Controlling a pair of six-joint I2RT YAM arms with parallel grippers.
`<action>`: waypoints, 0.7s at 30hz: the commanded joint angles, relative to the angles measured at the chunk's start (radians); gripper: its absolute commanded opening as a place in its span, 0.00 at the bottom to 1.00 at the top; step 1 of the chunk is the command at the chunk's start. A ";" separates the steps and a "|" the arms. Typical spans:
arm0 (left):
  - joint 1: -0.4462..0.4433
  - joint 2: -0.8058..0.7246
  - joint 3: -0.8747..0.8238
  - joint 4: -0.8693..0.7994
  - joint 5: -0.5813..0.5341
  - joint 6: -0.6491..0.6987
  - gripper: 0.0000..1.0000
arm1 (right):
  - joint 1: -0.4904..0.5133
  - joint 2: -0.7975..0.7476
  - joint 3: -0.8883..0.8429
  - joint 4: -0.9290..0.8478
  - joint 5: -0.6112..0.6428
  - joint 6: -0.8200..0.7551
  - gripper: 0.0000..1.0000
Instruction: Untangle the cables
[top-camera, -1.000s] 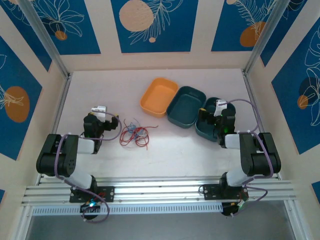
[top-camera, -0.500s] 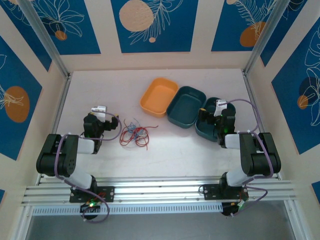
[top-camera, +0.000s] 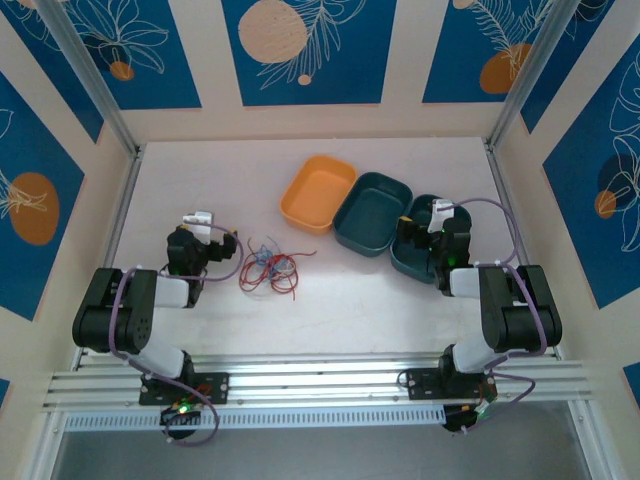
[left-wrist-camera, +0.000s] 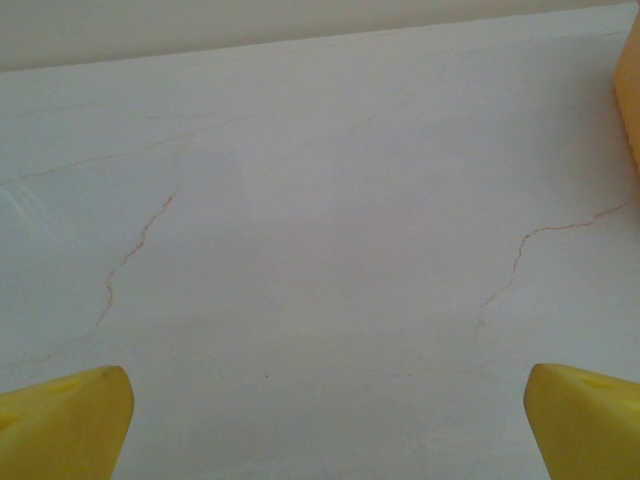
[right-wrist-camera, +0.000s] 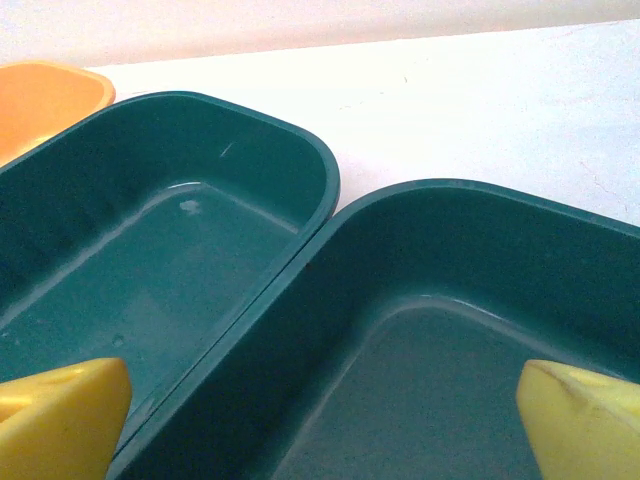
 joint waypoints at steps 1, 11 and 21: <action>0.005 0.010 0.016 0.003 -0.008 0.010 1.00 | 0.002 0.007 -0.014 0.022 0.016 0.007 0.99; 0.005 0.009 0.017 0.002 -0.006 0.009 1.00 | -0.020 -0.006 0.007 -0.028 -0.045 0.012 0.99; 0.007 -0.056 0.007 -0.029 -0.073 -0.019 1.00 | -0.035 -0.077 0.064 -0.181 -0.022 0.041 0.99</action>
